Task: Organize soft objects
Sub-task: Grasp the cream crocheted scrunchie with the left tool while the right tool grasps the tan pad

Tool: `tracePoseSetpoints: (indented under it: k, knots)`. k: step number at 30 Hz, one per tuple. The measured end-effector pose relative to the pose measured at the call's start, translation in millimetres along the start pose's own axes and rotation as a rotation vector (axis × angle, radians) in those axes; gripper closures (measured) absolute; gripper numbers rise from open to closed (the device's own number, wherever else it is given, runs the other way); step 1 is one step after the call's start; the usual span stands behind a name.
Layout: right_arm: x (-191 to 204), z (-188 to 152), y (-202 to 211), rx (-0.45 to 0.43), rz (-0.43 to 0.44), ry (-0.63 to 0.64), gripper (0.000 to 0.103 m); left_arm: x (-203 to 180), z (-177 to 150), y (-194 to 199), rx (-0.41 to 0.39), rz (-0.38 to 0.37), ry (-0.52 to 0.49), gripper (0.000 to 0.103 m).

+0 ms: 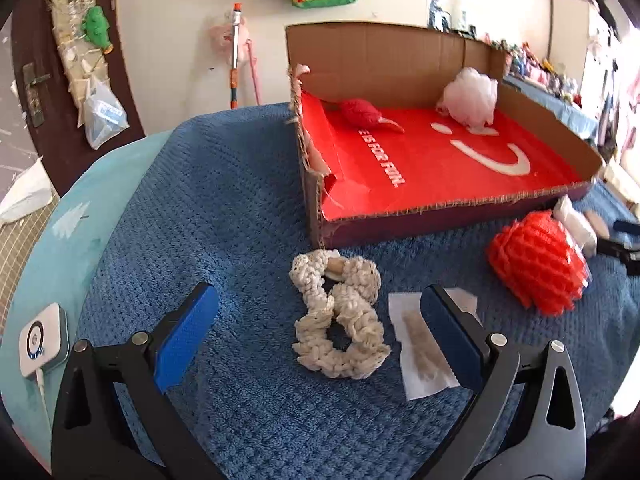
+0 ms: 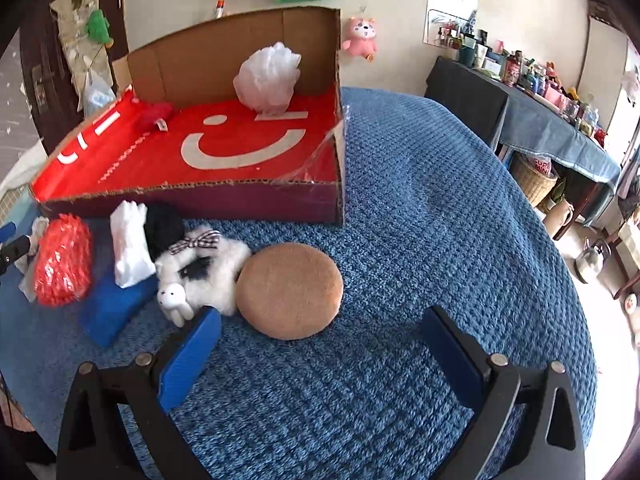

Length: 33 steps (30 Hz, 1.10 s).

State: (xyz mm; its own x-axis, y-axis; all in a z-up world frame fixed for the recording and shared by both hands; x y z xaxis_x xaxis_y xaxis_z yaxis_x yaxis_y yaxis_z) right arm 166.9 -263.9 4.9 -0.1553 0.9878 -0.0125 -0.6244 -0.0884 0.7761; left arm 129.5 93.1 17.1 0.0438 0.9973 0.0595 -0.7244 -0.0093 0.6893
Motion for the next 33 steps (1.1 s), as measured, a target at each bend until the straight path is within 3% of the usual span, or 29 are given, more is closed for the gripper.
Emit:
tracePoseSetpoints:
  k: [4, 6, 8, 9, 10, 13, 23, 33]
  knots:
    - [0, 5, -5, 0.012, -0.002, 0.016, 0.012, 2, -5, -8, 0.023, -0.003, -0.011, 0.005]
    - [2, 8, -6, 0.009, 0.006, 0.026, 0.018, 4, -5, -12, 0.037, -0.030, -0.001, 0.016]
    - [4, 10, -6, 0.001, 0.022, 0.036, 0.032, 4, -5, -16, 0.051, -0.076, 0.014, 0.038]
    - [5, 11, -6, 0.000, 0.033, 0.039, 0.037, 3, -5, -17, 0.055, -0.098, 0.018, 0.044]
    - [7, 12, -6, -0.002, 0.048, 0.043, 0.048, 2, -5, -17, 0.055, -0.111, 0.018, 0.054]
    - [10, 14, -2, -0.021, 0.065, 0.053, 0.051, -2, -4, -14, 0.045, -0.136, 0.008, 0.066]
    - [11, 31, 33, -0.132, 0.093, 0.033, 0.051, -7, 10, 12, -0.022, -0.160, -0.005, 0.067]
    - [15, 32, 42, -0.157, 0.129, 0.024, 0.051, -12, 10, 19, -0.034, -0.169, -0.016, 0.067]
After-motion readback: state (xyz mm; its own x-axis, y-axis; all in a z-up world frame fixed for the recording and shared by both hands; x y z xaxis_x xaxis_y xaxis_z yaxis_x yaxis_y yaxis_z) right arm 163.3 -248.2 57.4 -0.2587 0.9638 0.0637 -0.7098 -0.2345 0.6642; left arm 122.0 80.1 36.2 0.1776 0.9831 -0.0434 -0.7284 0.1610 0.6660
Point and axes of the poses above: each gripper's, at about its wrist camera, not at the fingertips, and y roughly against the way its jaws point, x to its left, z to its top, the point moved 4 cm from there along -y, roughly the way its jaws point, and after that the axes turned 1 degree about -y, right-handed, at the moved point
